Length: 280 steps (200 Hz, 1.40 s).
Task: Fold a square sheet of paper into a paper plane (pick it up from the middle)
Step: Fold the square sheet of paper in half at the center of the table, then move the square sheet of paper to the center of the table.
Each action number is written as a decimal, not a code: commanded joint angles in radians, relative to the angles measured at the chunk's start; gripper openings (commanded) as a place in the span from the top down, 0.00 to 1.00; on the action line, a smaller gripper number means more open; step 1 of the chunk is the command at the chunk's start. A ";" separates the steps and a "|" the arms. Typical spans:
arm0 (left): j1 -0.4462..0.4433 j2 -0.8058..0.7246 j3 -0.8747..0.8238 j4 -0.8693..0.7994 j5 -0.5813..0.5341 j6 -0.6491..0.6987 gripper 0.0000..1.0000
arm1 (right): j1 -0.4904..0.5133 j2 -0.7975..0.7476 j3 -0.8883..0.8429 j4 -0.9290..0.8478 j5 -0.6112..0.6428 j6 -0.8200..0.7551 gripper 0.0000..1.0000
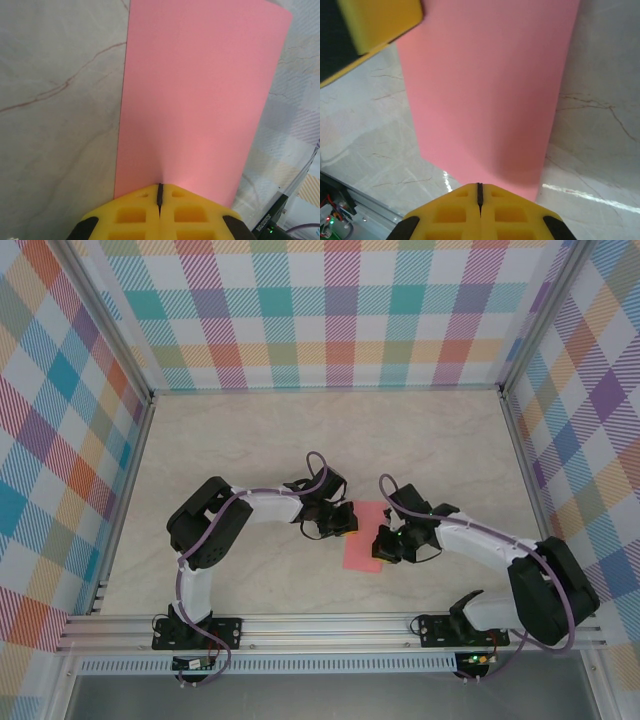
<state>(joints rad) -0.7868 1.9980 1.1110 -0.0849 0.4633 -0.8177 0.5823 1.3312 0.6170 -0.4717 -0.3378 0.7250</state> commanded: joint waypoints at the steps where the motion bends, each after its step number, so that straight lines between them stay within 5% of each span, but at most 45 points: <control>1: -0.013 0.186 -0.097 -0.291 -0.202 0.014 1.00 | 0.013 0.043 -0.013 0.021 -0.028 0.005 1.00; 88: -0.013 0.185 -0.088 -0.303 -0.208 0.028 1.00 | 0.014 -0.032 -0.123 -0.167 0.078 0.010 1.00; 163: 0.007 0.099 -0.059 -0.370 -0.253 0.106 1.00 | 0.014 -0.142 0.057 -0.247 0.131 0.018 1.00; 241: 0.138 -0.125 -0.066 -0.471 -0.295 0.282 1.00 | 0.014 0.013 0.219 -0.122 0.152 0.020 0.98; 280: 0.192 -0.204 -0.069 -0.479 -0.277 0.330 1.00 | 0.014 0.124 0.256 0.068 0.046 0.016 0.98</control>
<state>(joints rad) -0.6296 1.8267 1.0840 -0.4297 0.2539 -0.5514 0.5903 1.3945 0.8345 -0.5529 -0.2188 0.7300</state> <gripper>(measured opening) 0.040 0.044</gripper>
